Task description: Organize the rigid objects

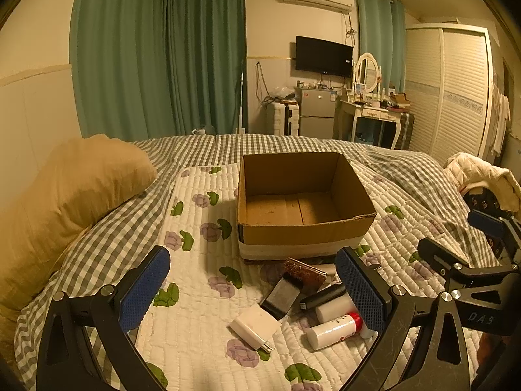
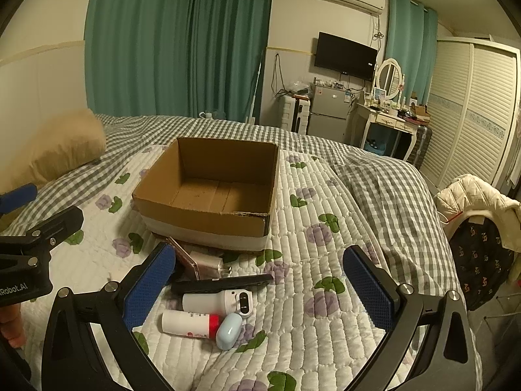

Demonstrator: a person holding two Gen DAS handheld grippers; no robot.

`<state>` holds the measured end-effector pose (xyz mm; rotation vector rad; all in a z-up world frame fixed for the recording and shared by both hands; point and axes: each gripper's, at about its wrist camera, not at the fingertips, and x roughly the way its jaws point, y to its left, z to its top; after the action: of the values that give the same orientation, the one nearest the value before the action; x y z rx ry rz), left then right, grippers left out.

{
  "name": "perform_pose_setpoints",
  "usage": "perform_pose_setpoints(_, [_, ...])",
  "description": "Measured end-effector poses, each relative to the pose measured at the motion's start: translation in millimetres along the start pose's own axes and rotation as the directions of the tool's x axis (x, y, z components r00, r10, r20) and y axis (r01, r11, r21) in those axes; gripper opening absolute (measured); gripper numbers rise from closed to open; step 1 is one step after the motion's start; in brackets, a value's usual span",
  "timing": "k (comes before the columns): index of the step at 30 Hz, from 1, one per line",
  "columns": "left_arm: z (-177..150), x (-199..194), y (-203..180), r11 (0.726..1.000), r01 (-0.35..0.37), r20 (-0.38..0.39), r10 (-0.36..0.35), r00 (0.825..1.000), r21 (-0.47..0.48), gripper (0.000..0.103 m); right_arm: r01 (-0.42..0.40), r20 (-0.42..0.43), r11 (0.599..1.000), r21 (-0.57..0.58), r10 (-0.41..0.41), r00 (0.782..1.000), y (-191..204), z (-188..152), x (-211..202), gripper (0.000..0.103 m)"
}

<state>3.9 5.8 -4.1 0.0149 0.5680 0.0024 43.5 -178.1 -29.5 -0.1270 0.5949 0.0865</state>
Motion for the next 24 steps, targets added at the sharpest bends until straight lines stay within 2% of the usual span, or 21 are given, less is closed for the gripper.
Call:
perform_pose_setpoints(6, [-9.8, 25.7, 4.1, 1.0, -0.012, -0.096, 0.012, 0.995, 0.001, 0.103, -0.009, -0.071, 1.0, -0.005, 0.009, 0.997, -4.9, -3.2, 18.0, 0.103])
perform_pose_setpoints(8, [-16.8, 37.0, 3.8, 1.0, -0.014, -0.135, 0.015, 0.991, 0.008, 0.103, -0.006, -0.12, 1.0, -0.011, 0.004, 0.993, -6.5, -10.1, 30.7, 0.103])
perform_pose_setpoints(14, [-47.4, 70.7, -6.2, 0.997, -0.015, -0.261, 0.034, 0.965, 0.074, 0.102, -0.057, -0.293, 0.998, -0.006, 0.053, 0.955, -4.6, -40.3, 70.6, 0.101])
perform_pose_setpoints(16, [-57.8, 80.1, -9.2, 0.995, -0.009, -0.304, 0.037, 0.952, 0.096, 0.1, -0.099, -0.341, 0.995, 0.003, 0.094, 0.936, -1.7, -49.3, 80.7, 0.091])
perform_pose_setpoints(20, [-71.8, 88.5, -10.3, 0.993, -0.001, -0.354, 0.043, 0.934, 0.118, 0.099, -0.158, -0.418, 0.987, -0.011, 0.139, 0.898, 10.4, -63.7, 96.8, 0.084])
perform_pose_setpoints(22, [-74.8, 90.9, -10.8, 0.991, -0.004, -0.368, 0.053, 0.928, 0.134, 0.099, -0.177, -0.467, 0.984, -0.005, 0.154, 0.871, 12.7, -70.3, 107.7, 0.067])
perform_pose_setpoints(24, [-77.7, 93.8, -11.5, 0.988, -0.008, -0.383, 0.066, 0.921, 0.151, 0.099, -0.166, -0.503, 0.986, -0.001, 0.143, 0.853, 13.0, -75.5, 116.9, 0.058])
